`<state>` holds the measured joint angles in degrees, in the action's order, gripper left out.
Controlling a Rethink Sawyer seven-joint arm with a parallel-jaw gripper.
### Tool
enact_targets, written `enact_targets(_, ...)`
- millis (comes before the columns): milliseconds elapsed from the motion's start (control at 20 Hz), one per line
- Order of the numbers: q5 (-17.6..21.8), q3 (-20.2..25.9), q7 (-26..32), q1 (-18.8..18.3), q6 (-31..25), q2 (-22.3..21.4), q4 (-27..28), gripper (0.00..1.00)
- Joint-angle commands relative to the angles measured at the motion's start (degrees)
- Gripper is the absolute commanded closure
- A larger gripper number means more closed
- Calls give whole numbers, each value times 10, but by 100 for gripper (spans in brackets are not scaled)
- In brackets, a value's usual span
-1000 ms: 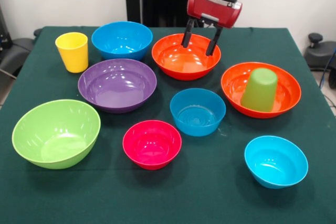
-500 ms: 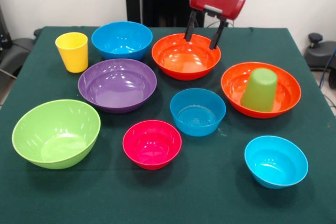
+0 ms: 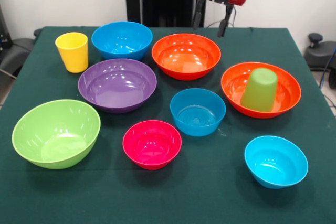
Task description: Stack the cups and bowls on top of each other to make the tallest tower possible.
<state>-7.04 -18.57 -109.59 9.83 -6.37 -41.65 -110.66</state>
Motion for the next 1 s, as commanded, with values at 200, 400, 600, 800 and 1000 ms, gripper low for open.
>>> enact_targets(200,4,79,-80,4,-30,16,-39,0)
enact_targets(400,3,78,-85,10,-16,27,-37,0)
enact_targets(600,1,69,-88,20,-13,35,-30,0)
enact_targets(800,1,64,-89,23,-10,36,-30,0)
enact_targets(1000,2,63,-89,23,-3,40,-29,0)
